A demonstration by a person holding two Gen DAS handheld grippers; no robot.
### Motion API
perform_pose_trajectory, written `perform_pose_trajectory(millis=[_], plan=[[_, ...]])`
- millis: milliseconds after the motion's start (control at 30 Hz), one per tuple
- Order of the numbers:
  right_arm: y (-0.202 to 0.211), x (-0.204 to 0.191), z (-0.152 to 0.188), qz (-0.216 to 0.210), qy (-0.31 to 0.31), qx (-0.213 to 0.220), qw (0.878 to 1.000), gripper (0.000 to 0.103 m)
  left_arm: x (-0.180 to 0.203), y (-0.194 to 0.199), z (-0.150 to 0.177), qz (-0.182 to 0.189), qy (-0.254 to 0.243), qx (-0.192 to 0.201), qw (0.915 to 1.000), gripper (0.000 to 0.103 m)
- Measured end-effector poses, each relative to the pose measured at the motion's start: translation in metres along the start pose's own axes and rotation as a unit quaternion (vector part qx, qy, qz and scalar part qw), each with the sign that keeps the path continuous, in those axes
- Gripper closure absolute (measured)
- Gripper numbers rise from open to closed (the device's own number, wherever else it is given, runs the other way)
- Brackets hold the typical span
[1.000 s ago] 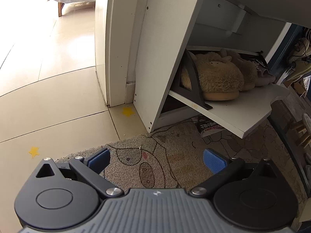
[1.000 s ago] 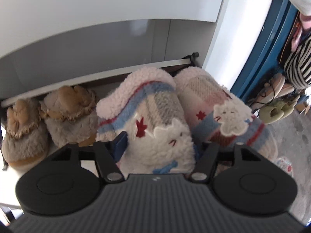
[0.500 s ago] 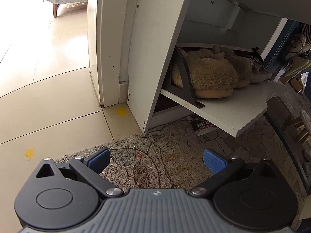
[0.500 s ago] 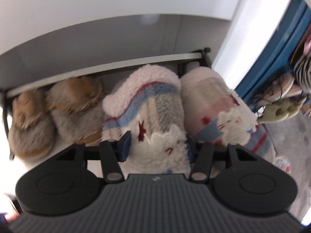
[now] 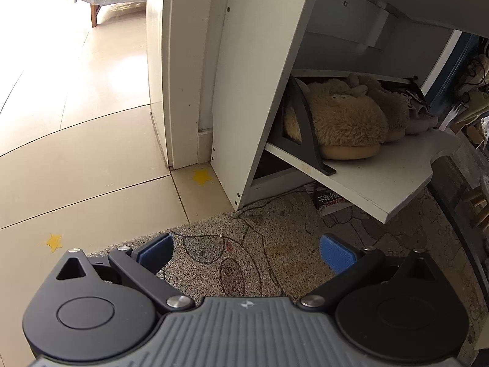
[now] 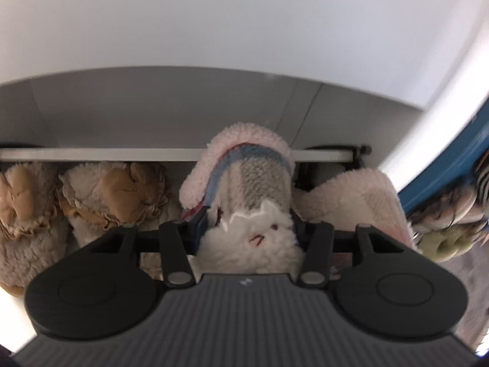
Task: Organize scattered shoes
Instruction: 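Push the striped slippers deeper onto the shelf with the right tool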
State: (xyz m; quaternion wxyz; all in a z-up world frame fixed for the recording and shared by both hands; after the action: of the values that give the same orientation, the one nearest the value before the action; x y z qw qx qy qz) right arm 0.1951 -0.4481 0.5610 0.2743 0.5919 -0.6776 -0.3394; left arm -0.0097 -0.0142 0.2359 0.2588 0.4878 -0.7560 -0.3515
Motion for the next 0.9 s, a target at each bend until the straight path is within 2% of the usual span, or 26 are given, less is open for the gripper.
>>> perform_pose_trajectory(millis=[67, 133, 267, 367, 467, 533, 767, 900], plan=[[0.006, 0.010, 0.004, -0.014, -0.032, -0.002, 0.999, 0.051, -0.002, 0.006, -0.004, -0.003, 0.000, 0.008, 1.0000, 0.001], [0.015, 0.009, 0.015, -0.012, -0.031, 0.003, 0.999, 0.048, -0.006, 0.010, -0.004, -0.007, 0.002, 0.011, 0.9999, 0.000], [0.057, 0.006, 0.031, -0.014, -0.028, 0.042, 0.999, 0.039, -0.014, 0.005, 0.002, -0.013, 0.008, 0.000, 0.9999, 0.001], [0.084, 0.020, 0.033, -0.018, -0.055, 0.065, 0.996, 0.038, -0.012, 0.000, 0.005, -0.008, 0.011, -0.005, 0.9999, 0.001], [0.103, 0.029, 0.041, 0.001, -0.050, 0.077, 0.996, 0.036, -0.006, -0.001, 0.005, -0.001, 0.010, -0.001, 0.9999, 0.001], [0.114, 0.041, 0.055, 0.033, -0.046, 0.080, 0.995, 0.035, -0.003, -0.003, 0.006, 0.001, 0.008, -0.003, 1.0000, 0.001], [0.090, 0.086, 0.073, 0.063, -0.088, 0.076, 0.991, 0.030, -0.001, -0.013, 0.009, 0.002, 0.005, -0.013, 0.9999, 0.001], [0.065, 0.075, 0.060, 0.112, -0.044, 0.059, 0.991, 0.029, 0.005, -0.017, 0.008, 0.006, 0.006, -0.013, 0.9999, 0.001]])
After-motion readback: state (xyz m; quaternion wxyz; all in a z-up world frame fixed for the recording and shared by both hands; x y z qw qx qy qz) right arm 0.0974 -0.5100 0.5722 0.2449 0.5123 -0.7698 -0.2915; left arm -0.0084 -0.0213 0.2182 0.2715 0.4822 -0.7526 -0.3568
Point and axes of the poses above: each gripper's, at about its wrist camera, not at the fingertips, and y roughly against the way its jaws point, x to its right, z to its underside, the point moved 8 cm from there along -y, roughly the way its jaws point, and after that the axes turned 11 degrees about -y, right-handed, at the moved point
